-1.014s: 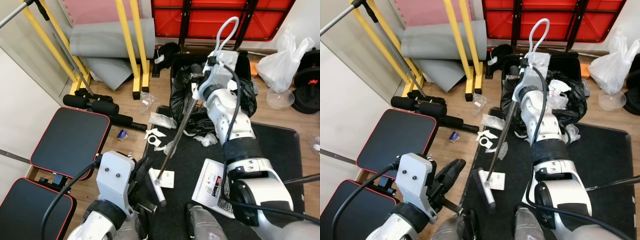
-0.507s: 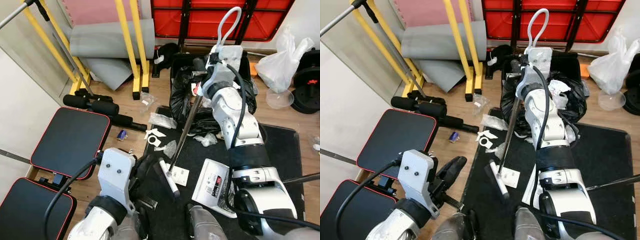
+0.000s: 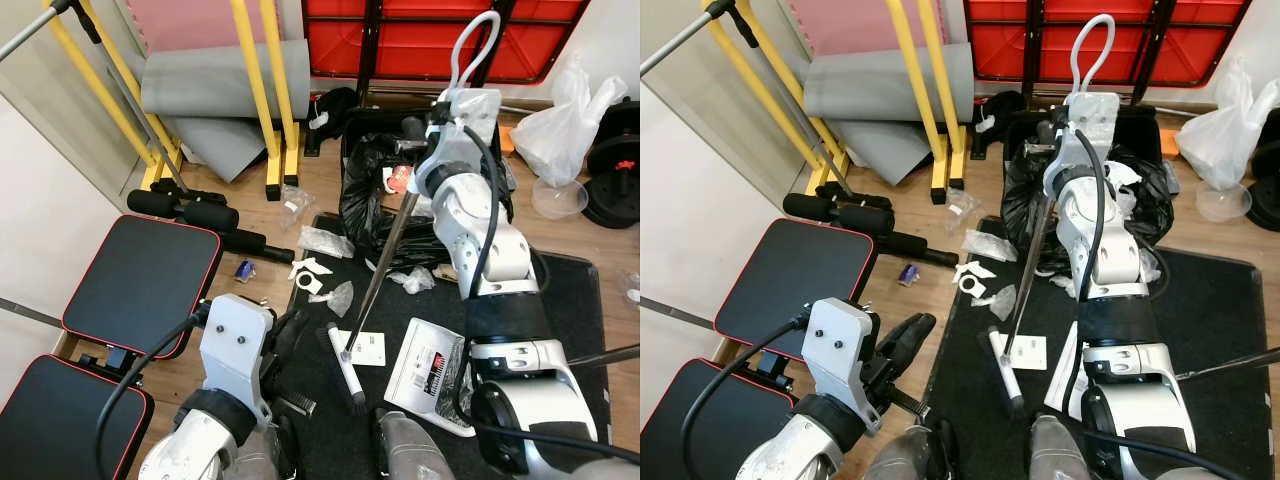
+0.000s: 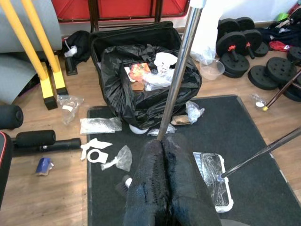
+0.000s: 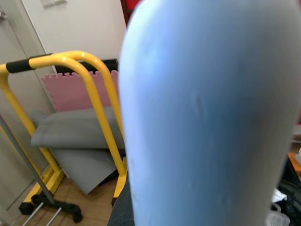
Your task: Sweep floor
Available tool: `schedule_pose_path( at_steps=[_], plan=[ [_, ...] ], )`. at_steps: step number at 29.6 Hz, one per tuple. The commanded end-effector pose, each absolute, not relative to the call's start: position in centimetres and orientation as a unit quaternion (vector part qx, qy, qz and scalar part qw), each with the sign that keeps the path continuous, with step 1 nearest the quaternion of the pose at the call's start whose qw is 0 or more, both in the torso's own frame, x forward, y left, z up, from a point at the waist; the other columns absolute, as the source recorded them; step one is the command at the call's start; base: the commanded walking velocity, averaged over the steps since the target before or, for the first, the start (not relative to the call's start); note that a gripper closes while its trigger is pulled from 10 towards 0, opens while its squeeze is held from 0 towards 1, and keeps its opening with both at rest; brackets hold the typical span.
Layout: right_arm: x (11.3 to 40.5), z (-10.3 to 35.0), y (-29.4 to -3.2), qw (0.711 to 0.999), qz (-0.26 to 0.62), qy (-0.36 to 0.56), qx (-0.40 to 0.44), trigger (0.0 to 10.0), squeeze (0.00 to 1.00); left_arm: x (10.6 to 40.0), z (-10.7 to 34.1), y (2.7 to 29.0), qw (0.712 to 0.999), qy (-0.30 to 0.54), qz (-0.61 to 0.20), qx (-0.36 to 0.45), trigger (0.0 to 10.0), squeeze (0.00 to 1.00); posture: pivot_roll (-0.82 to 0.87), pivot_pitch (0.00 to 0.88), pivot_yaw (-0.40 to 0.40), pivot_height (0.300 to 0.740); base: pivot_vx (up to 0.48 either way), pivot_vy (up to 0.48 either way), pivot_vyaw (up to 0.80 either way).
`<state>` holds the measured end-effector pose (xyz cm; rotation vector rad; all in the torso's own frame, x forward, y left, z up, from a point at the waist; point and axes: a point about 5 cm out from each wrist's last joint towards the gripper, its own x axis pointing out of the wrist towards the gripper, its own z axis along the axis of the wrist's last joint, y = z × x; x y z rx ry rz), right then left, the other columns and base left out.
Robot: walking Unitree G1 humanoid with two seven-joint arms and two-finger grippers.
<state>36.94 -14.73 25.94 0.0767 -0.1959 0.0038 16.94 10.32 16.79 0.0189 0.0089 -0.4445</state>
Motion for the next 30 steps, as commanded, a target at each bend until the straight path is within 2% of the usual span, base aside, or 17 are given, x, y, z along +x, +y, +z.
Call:
schedule_pose_path(
  at_steps=[1, 19, 30],
  plan=[
    [36.5, 26.3, -15.6, 0.994, -0.021, -0.109, 0.013, 10.0, 0.0, 16.8, 16.3, 10.4, 0.976, 0.015, -0.216, 0.009, 10.0, 0.0, -0.11, 0.234, 0.006, 0.74, 0.0, 0.0, -0.8],
    [36.2, 26.8, -15.3, 0.994, -0.031, -0.106, 0.022, 10.0, 0.0, 17.1, 16.3, 10.2, 0.976, 0.011, -0.219, 0.007, 10.0, 0.0, -0.12, 0.227, 0.006, 0.74, 0.0, 0.0, -0.8],
    [35.5, 29.1, -14.0, 0.982, 0.028, -0.15, 0.113, 10.0, 0.0, 17.0, 16.2, 10.2, 0.975, 0.012, -0.221, 0.006, 10.0, 0.0, -0.12, 0.222, 0.01, 0.74, 0.0, 0.0, -0.08]
  ],
)
